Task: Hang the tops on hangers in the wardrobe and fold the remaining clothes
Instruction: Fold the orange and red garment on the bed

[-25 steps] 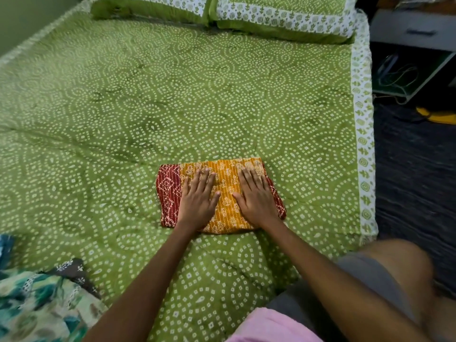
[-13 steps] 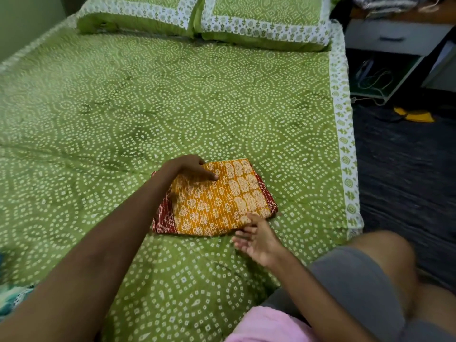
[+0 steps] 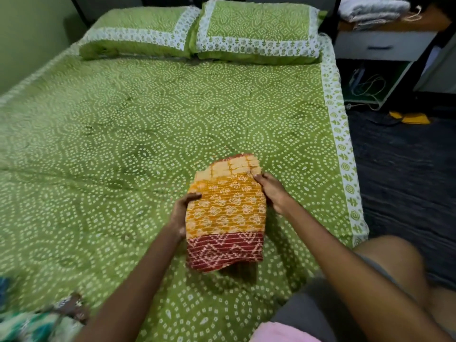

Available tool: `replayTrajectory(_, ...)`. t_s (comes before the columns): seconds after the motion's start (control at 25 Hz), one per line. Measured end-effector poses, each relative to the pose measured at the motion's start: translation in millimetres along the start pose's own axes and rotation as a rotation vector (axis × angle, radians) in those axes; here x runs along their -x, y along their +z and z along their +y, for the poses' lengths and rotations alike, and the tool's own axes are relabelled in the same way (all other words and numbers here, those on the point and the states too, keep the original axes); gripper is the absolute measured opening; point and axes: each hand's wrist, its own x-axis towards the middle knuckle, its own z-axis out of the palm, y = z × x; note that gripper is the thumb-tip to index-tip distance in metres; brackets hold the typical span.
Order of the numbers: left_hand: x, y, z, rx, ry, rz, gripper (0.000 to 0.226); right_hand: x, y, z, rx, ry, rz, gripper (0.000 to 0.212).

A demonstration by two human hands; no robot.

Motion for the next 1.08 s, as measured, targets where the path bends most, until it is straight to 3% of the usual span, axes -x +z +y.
replayTrajectory(0.08,-9,7,-18,0.103,-0.033,0.001,0.022,-4,-9,2,0.327,-0.083,0.199,0.043)
replayTrajectory(0.16,-19,10,-28,0.145,-0.075,-0.051,0.014,4,-14,4,0.487,-0.398,0.468,0.044)
replayTrajectory(0.2,-21,12,-30,0.159,-0.073,-0.083,0.023,9,-14,2,0.499,-0.558,0.433,0.049)
replayTrajectory(0.28,-17,15,-29,0.194,-0.042,-0.199,0.058,18,-6,-6,0.588,-0.664,0.135,0.062)
replayTrajectory(0.36,-9,19,-20,0.208,0.019,-0.274,0.085,22,3,-13,0.554,-0.506,-0.020,0.071)
replayTrajectory(0.44,-3,18,-5,0.234,0.120,-0.307,0.093,24,5,-23,0.118,-0.289,-0.144,0.059)
replayTrajectory(0.52,-7,14,9,0.277,0.183,-0.290,0.090,24,5,-25,-0.345,-0.101,-0.370,0.043)
replayTrajectory(0.6,-26,3,9,0.297,0.165,-0.219,0.084,22,9,-17,-0.577,0.008,-0.445,0.041)
replayTrajectory(0.68,-42,-3,-8,0.241,0.105,-0.141,0.071,10,8,2,-0.527,0.056,-0.394,0.062)
replayTrajectory(0.76,-47,2,-27,0.196,0.005,-0.081,0.044,9,4,18,-0.416,0.112,-0.309,0.084)
replayTrajectory(0.8,-45,8,-34,0.198,-0.033,-0.069,0.027,10,1,22,-0.384,0.107,-0.281,0.084)
replayTrajectory(0.84,-46,13,-38,0.212,-0.048,-0.058,0.015,7,-1,27,-0.339,0.113,-0.224,0.070)
replayTrajectory(0.92,-46,25,-38,0.264,-0.024,-0.073,0.020,3,-8,33,-0.308,0.113,-0.171,0.051)
replayTrajectory(1.08,-48,36,-37,0.196,0.008,-0.048,0.037,13,-25,52,-0.442,0.277,-0.289,0.053)
